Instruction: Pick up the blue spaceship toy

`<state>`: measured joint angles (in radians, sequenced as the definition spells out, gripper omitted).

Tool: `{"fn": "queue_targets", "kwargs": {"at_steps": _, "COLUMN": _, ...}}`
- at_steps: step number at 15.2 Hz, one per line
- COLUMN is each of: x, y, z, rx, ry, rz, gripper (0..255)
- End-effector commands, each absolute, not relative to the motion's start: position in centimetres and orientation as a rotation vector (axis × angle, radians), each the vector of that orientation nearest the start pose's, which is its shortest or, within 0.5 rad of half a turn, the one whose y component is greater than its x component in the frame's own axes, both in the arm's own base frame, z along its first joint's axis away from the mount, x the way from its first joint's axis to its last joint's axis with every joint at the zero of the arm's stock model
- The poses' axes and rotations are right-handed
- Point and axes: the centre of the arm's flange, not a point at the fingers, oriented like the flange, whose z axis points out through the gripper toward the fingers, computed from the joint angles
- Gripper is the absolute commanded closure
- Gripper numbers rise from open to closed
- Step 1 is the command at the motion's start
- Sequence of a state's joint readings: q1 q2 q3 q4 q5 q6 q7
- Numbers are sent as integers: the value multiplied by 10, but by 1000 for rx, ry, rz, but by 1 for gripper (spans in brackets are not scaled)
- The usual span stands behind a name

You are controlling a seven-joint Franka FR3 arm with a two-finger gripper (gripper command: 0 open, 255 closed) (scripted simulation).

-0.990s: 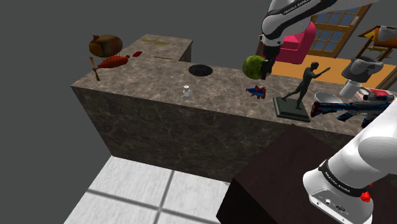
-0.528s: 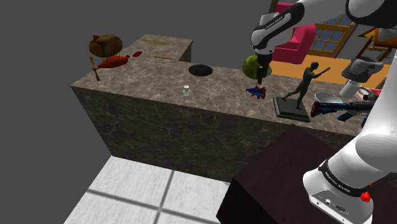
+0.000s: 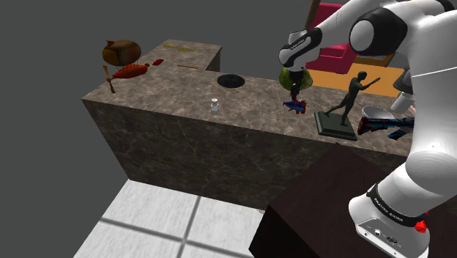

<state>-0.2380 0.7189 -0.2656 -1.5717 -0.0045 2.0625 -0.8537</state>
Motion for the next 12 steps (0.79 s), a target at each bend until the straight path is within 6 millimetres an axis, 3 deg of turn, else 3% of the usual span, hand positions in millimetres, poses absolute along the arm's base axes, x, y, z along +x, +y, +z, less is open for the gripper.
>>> {"fn": "queue_targets", "kwargs": {"at_steps": 1, "x": 614, "y": -317, "z": 200, "rx": -3055, "ry": -642, "rz": 454, "gripper": 0}}
{"fn": "queue_targets", "kwargs": {"at_steps": 10, "x": 614, "y": -317, "z": 160, "rx": -3055, "ry": -642, "rz": 454, "gripper": 0}}
{"fn": "queue_targets", "kwargs": {"at_steps": 11, "x": 614, "y": -317, "z": 159, "rx": -3055, "ry": -643, "rz": 454, "gripper": 255}}
{"fn": "queue_targets", "kwargs": {"at_steps": 12, "x": 615, "y": -317, "z": 160, "rx": -3055, "ry": -643, "rz": 454, "gripper": 255}}
